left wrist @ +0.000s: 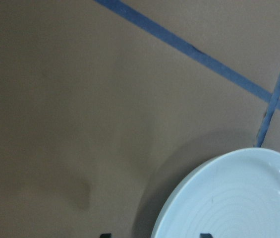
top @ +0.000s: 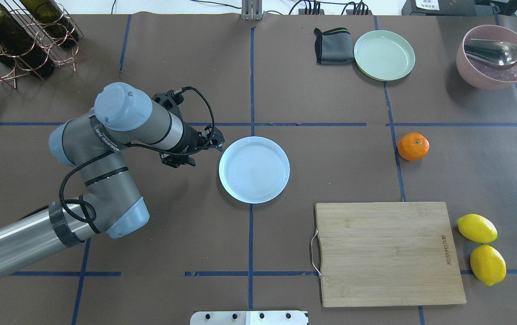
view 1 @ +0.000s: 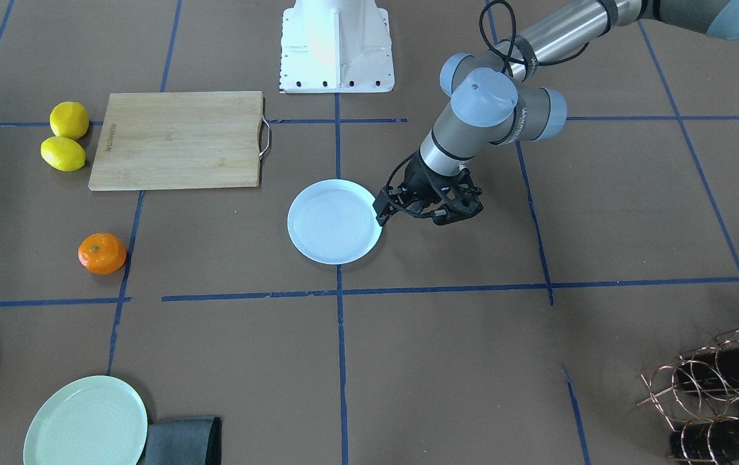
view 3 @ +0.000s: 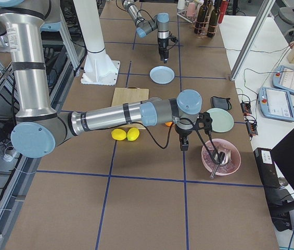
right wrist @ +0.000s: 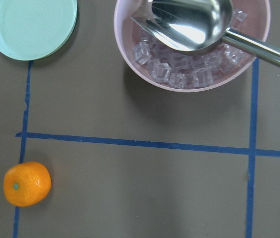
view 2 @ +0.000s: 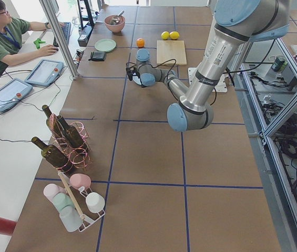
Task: Pick orange to plate
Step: 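Release the plate and withdraw the left gripper while the right gripper reaches toward the orange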
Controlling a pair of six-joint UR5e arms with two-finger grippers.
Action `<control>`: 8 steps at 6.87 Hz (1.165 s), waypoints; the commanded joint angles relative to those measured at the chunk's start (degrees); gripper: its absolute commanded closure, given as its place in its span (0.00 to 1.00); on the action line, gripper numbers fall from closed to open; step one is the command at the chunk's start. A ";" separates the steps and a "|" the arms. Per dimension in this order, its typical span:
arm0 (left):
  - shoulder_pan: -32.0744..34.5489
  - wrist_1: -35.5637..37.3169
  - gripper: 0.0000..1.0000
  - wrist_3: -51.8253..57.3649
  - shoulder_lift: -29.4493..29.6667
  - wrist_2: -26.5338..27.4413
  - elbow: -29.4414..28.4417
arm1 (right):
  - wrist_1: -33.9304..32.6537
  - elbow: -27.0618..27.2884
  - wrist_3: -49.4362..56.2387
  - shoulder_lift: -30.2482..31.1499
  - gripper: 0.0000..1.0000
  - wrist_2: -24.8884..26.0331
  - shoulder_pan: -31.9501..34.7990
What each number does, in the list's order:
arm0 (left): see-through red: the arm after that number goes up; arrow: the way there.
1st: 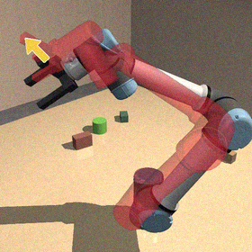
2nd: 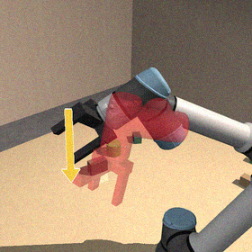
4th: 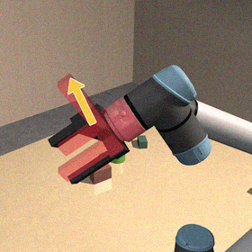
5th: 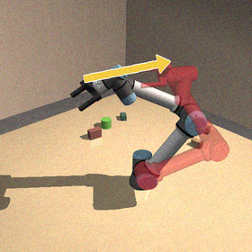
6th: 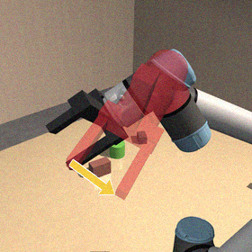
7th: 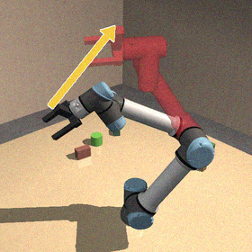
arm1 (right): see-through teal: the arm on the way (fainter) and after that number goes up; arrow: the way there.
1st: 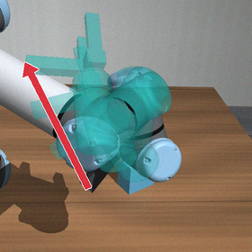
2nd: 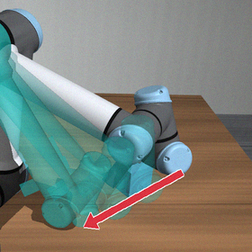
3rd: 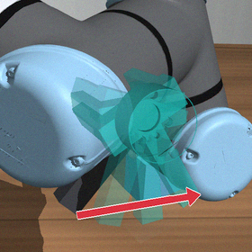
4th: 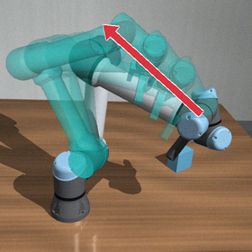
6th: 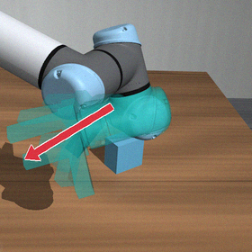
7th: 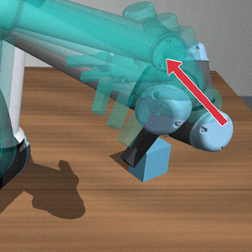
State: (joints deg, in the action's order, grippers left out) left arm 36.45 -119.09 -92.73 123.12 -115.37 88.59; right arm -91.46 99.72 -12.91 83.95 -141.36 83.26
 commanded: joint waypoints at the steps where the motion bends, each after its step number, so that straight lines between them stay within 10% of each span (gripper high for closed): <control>1: 5.01 9.70 0.00 10.67 -3.48 -3.45 6.73 | 4.15 2.41 -12.09 -0.80 0.00 2.73 -7.82; 4: 9.76 19.25 0.00 21.01 -7.17 -3.28 14.40 | 19.11 1.80 -30.66 -0.80 0.00 13.97 -22.48; 8: 12.06 19.34 0.00 25.41 -8.69 -3.28 15.03 | 19.22 -0.84 -31.30 -4.49 0.00 20.68 -31.14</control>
State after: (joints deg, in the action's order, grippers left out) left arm 48.27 -99.78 -67.64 114.73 -118.65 103.54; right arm -72.31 99.62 -44.09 80.19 -121.18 53.51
